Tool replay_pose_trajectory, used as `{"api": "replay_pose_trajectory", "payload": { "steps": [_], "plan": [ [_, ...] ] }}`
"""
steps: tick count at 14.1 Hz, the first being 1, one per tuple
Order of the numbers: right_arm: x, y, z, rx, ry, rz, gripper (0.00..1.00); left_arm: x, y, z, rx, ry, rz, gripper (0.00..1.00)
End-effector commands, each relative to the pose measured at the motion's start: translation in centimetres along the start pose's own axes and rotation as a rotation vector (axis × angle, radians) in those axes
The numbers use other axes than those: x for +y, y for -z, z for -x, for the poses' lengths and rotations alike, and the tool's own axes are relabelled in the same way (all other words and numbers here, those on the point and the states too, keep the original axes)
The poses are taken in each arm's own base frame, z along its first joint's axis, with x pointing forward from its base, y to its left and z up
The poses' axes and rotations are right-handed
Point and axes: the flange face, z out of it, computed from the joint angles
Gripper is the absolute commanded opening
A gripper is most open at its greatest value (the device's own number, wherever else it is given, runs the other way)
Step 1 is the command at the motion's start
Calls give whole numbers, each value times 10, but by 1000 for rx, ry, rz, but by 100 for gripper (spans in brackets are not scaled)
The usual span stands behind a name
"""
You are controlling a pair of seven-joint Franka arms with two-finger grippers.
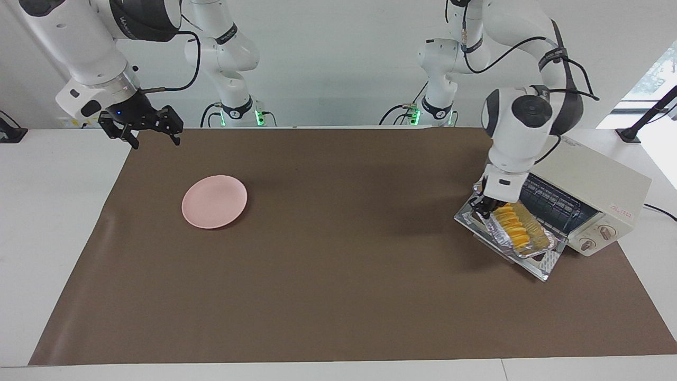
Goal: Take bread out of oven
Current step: 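Pull the foil tray out and set it mid-table with the left gripper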
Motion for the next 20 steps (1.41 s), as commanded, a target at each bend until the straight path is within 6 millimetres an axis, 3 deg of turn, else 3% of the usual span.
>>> {"api": "replay_pose_trajectory", "payload": {
  "steps": [1,4,5,8,9,11,12,13,14,16,17,18,20],
  "plan": [
    [1,-1,5,-6,13,9,100,90,15,32,-37,-118,28,0],
    [1,-1,5,-6,13,9,100,174,33,94,-55,-224,131,0],
    [1,-1,5,-6,13,9,100,188,32,103,-47,-235,164,0],
    [1,-1,5,-6,13,9,100,228,4,159,-52,-320,168,0],
    [1,-1,5,-6,13,9,100,232,-3,165,-51,-329,169,0],
    [1,-1,5,-6,13,9,100,232,-24,171,-49,-328,169,0],
    [1,-1,5,-6,13,9,100,232,-29,171,-43,-328,174,9],
    [1,-1,5,-6,13,9,100,234,-32,171,-40,-324,177,25],
    [1,-1,5,-6,13,9,100,233,-32,169,-40,-296,178,50],
    [1,-1,5,-6,13,9,100,234,-20,167,-35,-257,186,82],
    [1,0,5,-4,13,9,100,222,-2,152,-23,-230,193,100],
    [1,-1,5,-6,13,9,100,201,23,136,-19,-196,195,100],
    [1,-1,5,-6,13,9,100,119,67,82,-50,-77,166,100]
  ]
}}
